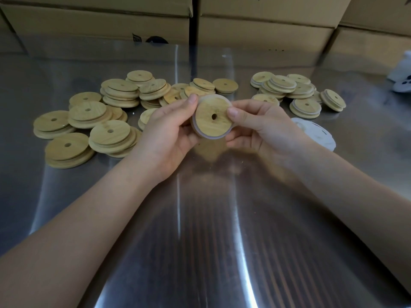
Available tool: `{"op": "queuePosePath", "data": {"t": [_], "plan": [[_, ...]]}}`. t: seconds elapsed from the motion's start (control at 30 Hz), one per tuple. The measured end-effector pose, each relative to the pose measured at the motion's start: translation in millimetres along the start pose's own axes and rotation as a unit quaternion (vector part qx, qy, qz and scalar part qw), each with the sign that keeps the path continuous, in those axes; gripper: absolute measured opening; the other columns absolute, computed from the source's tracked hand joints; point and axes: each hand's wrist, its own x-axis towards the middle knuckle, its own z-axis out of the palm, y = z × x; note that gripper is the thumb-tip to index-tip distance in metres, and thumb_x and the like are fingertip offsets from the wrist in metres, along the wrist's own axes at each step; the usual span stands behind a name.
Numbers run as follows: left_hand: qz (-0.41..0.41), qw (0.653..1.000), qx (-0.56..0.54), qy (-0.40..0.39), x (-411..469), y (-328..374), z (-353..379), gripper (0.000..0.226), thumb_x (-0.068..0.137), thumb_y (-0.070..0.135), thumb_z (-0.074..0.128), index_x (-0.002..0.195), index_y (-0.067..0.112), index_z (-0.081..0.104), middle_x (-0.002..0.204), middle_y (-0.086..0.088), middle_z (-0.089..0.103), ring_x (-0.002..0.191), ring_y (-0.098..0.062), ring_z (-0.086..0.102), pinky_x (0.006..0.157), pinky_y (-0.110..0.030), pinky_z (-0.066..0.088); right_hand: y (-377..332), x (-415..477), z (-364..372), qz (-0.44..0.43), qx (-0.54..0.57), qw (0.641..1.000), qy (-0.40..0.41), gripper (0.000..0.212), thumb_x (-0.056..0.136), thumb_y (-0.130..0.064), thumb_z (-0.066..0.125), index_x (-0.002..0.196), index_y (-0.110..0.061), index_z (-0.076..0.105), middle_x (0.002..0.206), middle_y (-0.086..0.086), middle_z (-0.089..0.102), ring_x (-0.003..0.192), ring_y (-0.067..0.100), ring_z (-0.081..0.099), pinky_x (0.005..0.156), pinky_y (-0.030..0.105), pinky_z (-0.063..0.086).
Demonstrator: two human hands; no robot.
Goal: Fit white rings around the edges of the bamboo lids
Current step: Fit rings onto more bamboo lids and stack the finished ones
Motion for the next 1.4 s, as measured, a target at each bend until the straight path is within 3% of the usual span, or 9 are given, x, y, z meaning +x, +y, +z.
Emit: {"op": "queuePosePath", "data": {"t": [0.23,0.47,0.6,0.67,0.8,1.0,1.13,1.3,1.4], "plan": [[0.003,0.999,-0.031,-0.031,1.4,-0.8,-3.6,0.032,0.097,0.017,0.049,0.089,0.011,0.080,0.102,-0.010,0.076,0.099,-0.021,0.072,0.075,-0.029,0.059,1.1,0.9,1.1,0.019,0.063,0.998,-0.015,0.020,0.074,-0.025,0.070,0.089,-0.012,0.069,0.075,0.007,0.070,0.057,0.013,0.064,0.053,0.025,0.056],[0.002,0.999,-0.037,-0.036,2.5,-2.6,-5.8,0.034,0.098,0.016,0.048,0.088,0.012,0.080,0.102,-0.009,0.076,0.099,-0.021,0.072,0.075,-0.029,0.059,3.1,2.0,1.2,0.015,0.083,0.996,-0.025,0.007,0.073,-0.023,0.069,0.068,-0.020,0.072,0.069,0.004,0.066,0.051,0.010,0.059,0.049,0.023,0.054],[-0.010,0.998,-0.053,-0.019,1.1,-2.8,-2.0,0.031,0.095,0.025,0.052,0.089,0.012,0.080,0.105,-0.011,0.075,0.102,-0.022,0.071,0.079,-0.033,0.059,1.5,3.0,1.4,0.027,0.096,0.995,-0.009,0.017,0.074,-0.024,0.068,0.086,-0.012,0.068,0.070,0.004,0.067,0.052,0.009,0.061,0.050,0.022,0.054],[-0.014,0.998,-0.033,-0.045,-0.3,-2.9,-1.0,0.028,0.087,0.031,0.058,0.103,0.016,0.077,0.112,-0.009,0.073,0.107,-0.023,0.069,0.082,-0.034,0.059,0.7,3.5,1.2,0.034,0.105,0.994,0.001,0.025,0.075,-0.026,0.068,0.094,-0.009,0.066,0.070,0.003,0.068,0.053,0.009,0.063,0.051,0.022,0.055],[-0.008,0.996,0.052,-0.074,-0.6,-7.0,-3.5,0.061,0.079,0.014,0.069,0.136,0.024,0.052,0.119,-0.007,0.070,0.111,-0.020,0.067,0.084,-0.032,0.058,-0.9,3.5,1.1,0.049,0.118,0.992,0.010,0.044,0.077,-0.028,0.067,0.114,-0.004,0.060,0.074,0.004,0.069,0.054,0.008,0.063,0.053,0.021,0.055],[0.034,0.992,0.105,-0.066,-1.4,-7.7,-2.9,0.056,0.079,0.005,0.069,0.130,0.025,0.055,0.113,-0.008,0.073,0.105,-0.020,0.070,0.075,-0.028,0.059,-0.1,3.6,1.6,0.056,0.107,0.993,0.019,0.049,0.076,-0.031,0.066,0.114,-0.001,0.060,0.073,0.004,0.069,0.053,0.007,0.063,0.053,0.020,0.055],[0.039,0.989,0.122,-0.069,-2.1,-7.9,-2.4,0.052,0.076,0.011,0.071,0.123,0.030,0.057,0.104,-0.007,0.076,0.096,-0.022,0.073,0.067,-0.024,0.059,-0.9,3.5,0.3,0.055,0.098,0.993,0.020,0.033,0.076,-0.030,0.065,0.096,-0.004,0.060,0.069,0.004,0.068,0.051,0.007,0.062,0.051,0.020,0.055],[0.037,0.990,0.129,-0.053,-2.0,-6.9,-1.8,0.050,0.072,0.021,0.073,0.118,0.033,0.055,0.094,-0.010,0.077,0.083,-0.023,0.075,0.060,-0.022,0.058,-1.9,2.9,1.9,0.054,0.093,0.994,0.023,0.049,0.091,-0.026,0.062,0.127,0.006,0.053,0.077,0.008,0.068,0.055,0.010,0.063,0.054,0.023,0.055],[0.035,0.988,0.146,-0.046,-1.8,-8.5,-2.6,0.054,0.073,0.026,0.074,0.123,0.031,0.055,0.093,-0.010,0.077,0.081,-0.024,0.075,0.062,-0.024,0.059,-1.1,2.3,2.4,0.046,0.079,0.996,0.010,0.043,0.089,-0.018,0.064,0.126,0.003,0.055,0.079,0.009,0.070,0.057,0.013,0.064,0.056,0.025,0.056]]}}
